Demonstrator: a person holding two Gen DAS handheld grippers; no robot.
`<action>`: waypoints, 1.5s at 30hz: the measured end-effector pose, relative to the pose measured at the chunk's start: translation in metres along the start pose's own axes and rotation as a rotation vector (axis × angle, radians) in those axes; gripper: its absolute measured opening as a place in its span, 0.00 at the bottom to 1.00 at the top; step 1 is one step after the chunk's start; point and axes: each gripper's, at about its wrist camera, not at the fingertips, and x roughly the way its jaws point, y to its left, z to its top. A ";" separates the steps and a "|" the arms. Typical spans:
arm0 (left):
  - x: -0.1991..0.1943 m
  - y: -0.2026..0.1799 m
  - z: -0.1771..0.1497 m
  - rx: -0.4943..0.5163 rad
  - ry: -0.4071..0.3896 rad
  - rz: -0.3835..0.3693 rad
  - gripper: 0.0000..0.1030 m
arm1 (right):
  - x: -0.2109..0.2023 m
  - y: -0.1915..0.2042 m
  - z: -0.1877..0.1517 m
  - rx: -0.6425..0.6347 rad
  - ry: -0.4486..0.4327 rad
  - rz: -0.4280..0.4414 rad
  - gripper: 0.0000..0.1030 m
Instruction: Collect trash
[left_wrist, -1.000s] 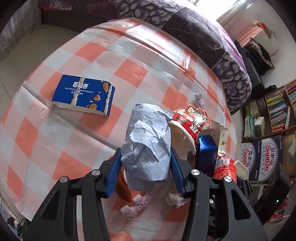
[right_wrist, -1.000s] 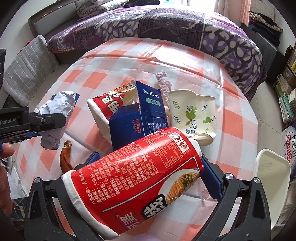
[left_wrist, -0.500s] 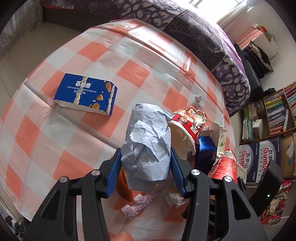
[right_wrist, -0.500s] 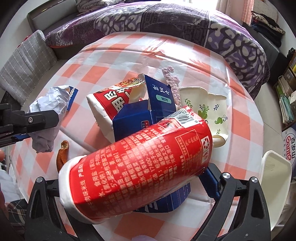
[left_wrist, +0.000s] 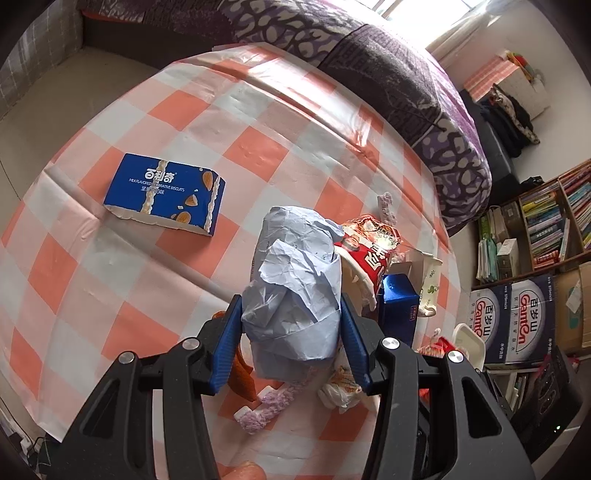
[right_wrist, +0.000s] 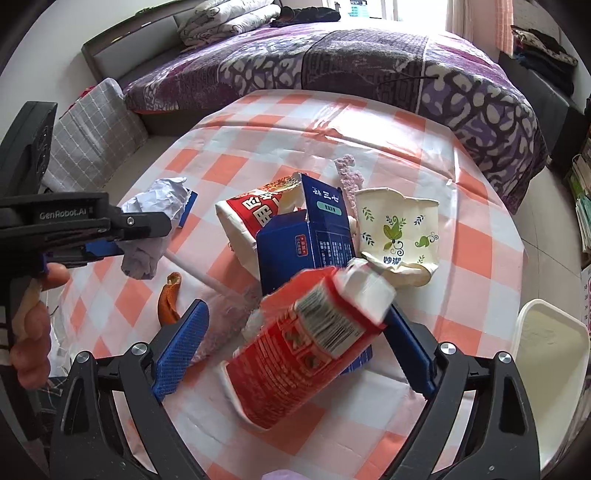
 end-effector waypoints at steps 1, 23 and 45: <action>0.000 -0.001 0.000 0.004 0.001 -0.002 0.49 | -0.002 0.001 -0.003 -0.007 0.008 0.011 0.87; 0.004 -0.013 -0.010 0.015 0.010 0.000 0.49 | -0.008 -0.039 -0.065 0.420 0.071 -0.117 0.91; -0.015 0.005 -0.019 0.021 -0.018 0.022 0.49 | 0.041 -0.006 -0.073 0.423 0.219 -0.150 0.39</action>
